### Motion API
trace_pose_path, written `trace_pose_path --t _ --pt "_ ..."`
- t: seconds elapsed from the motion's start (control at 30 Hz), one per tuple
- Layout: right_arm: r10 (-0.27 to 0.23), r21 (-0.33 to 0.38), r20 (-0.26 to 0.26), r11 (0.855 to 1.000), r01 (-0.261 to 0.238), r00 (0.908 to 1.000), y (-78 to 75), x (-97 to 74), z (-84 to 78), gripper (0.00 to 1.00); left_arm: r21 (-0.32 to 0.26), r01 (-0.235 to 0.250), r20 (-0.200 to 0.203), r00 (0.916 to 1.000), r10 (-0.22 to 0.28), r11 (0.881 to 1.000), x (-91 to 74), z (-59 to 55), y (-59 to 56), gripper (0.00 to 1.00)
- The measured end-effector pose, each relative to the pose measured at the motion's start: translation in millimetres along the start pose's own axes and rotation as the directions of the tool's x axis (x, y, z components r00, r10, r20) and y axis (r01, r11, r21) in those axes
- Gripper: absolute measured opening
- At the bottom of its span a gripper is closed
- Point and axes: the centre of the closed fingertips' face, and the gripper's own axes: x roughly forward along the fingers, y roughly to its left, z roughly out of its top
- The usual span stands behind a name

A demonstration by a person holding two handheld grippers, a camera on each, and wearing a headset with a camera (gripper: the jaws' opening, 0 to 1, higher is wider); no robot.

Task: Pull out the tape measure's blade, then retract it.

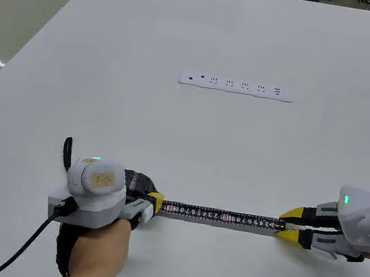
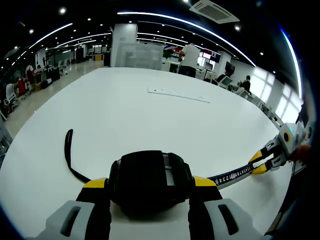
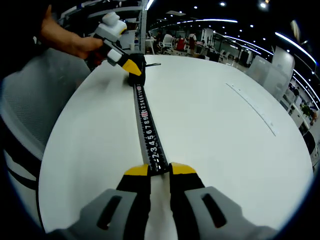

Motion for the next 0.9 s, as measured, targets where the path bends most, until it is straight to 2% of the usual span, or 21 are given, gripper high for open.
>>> trace_pose_path --t 0.9 --pt "-0.006 -0.005 0.002 1.000 0.006 1.0000 -2.3 0.3 0.7 0.12 -0.020 0.013 -0.011 0.9999 -0.013 1.000 0.1 -0.4 0.0 0.59"
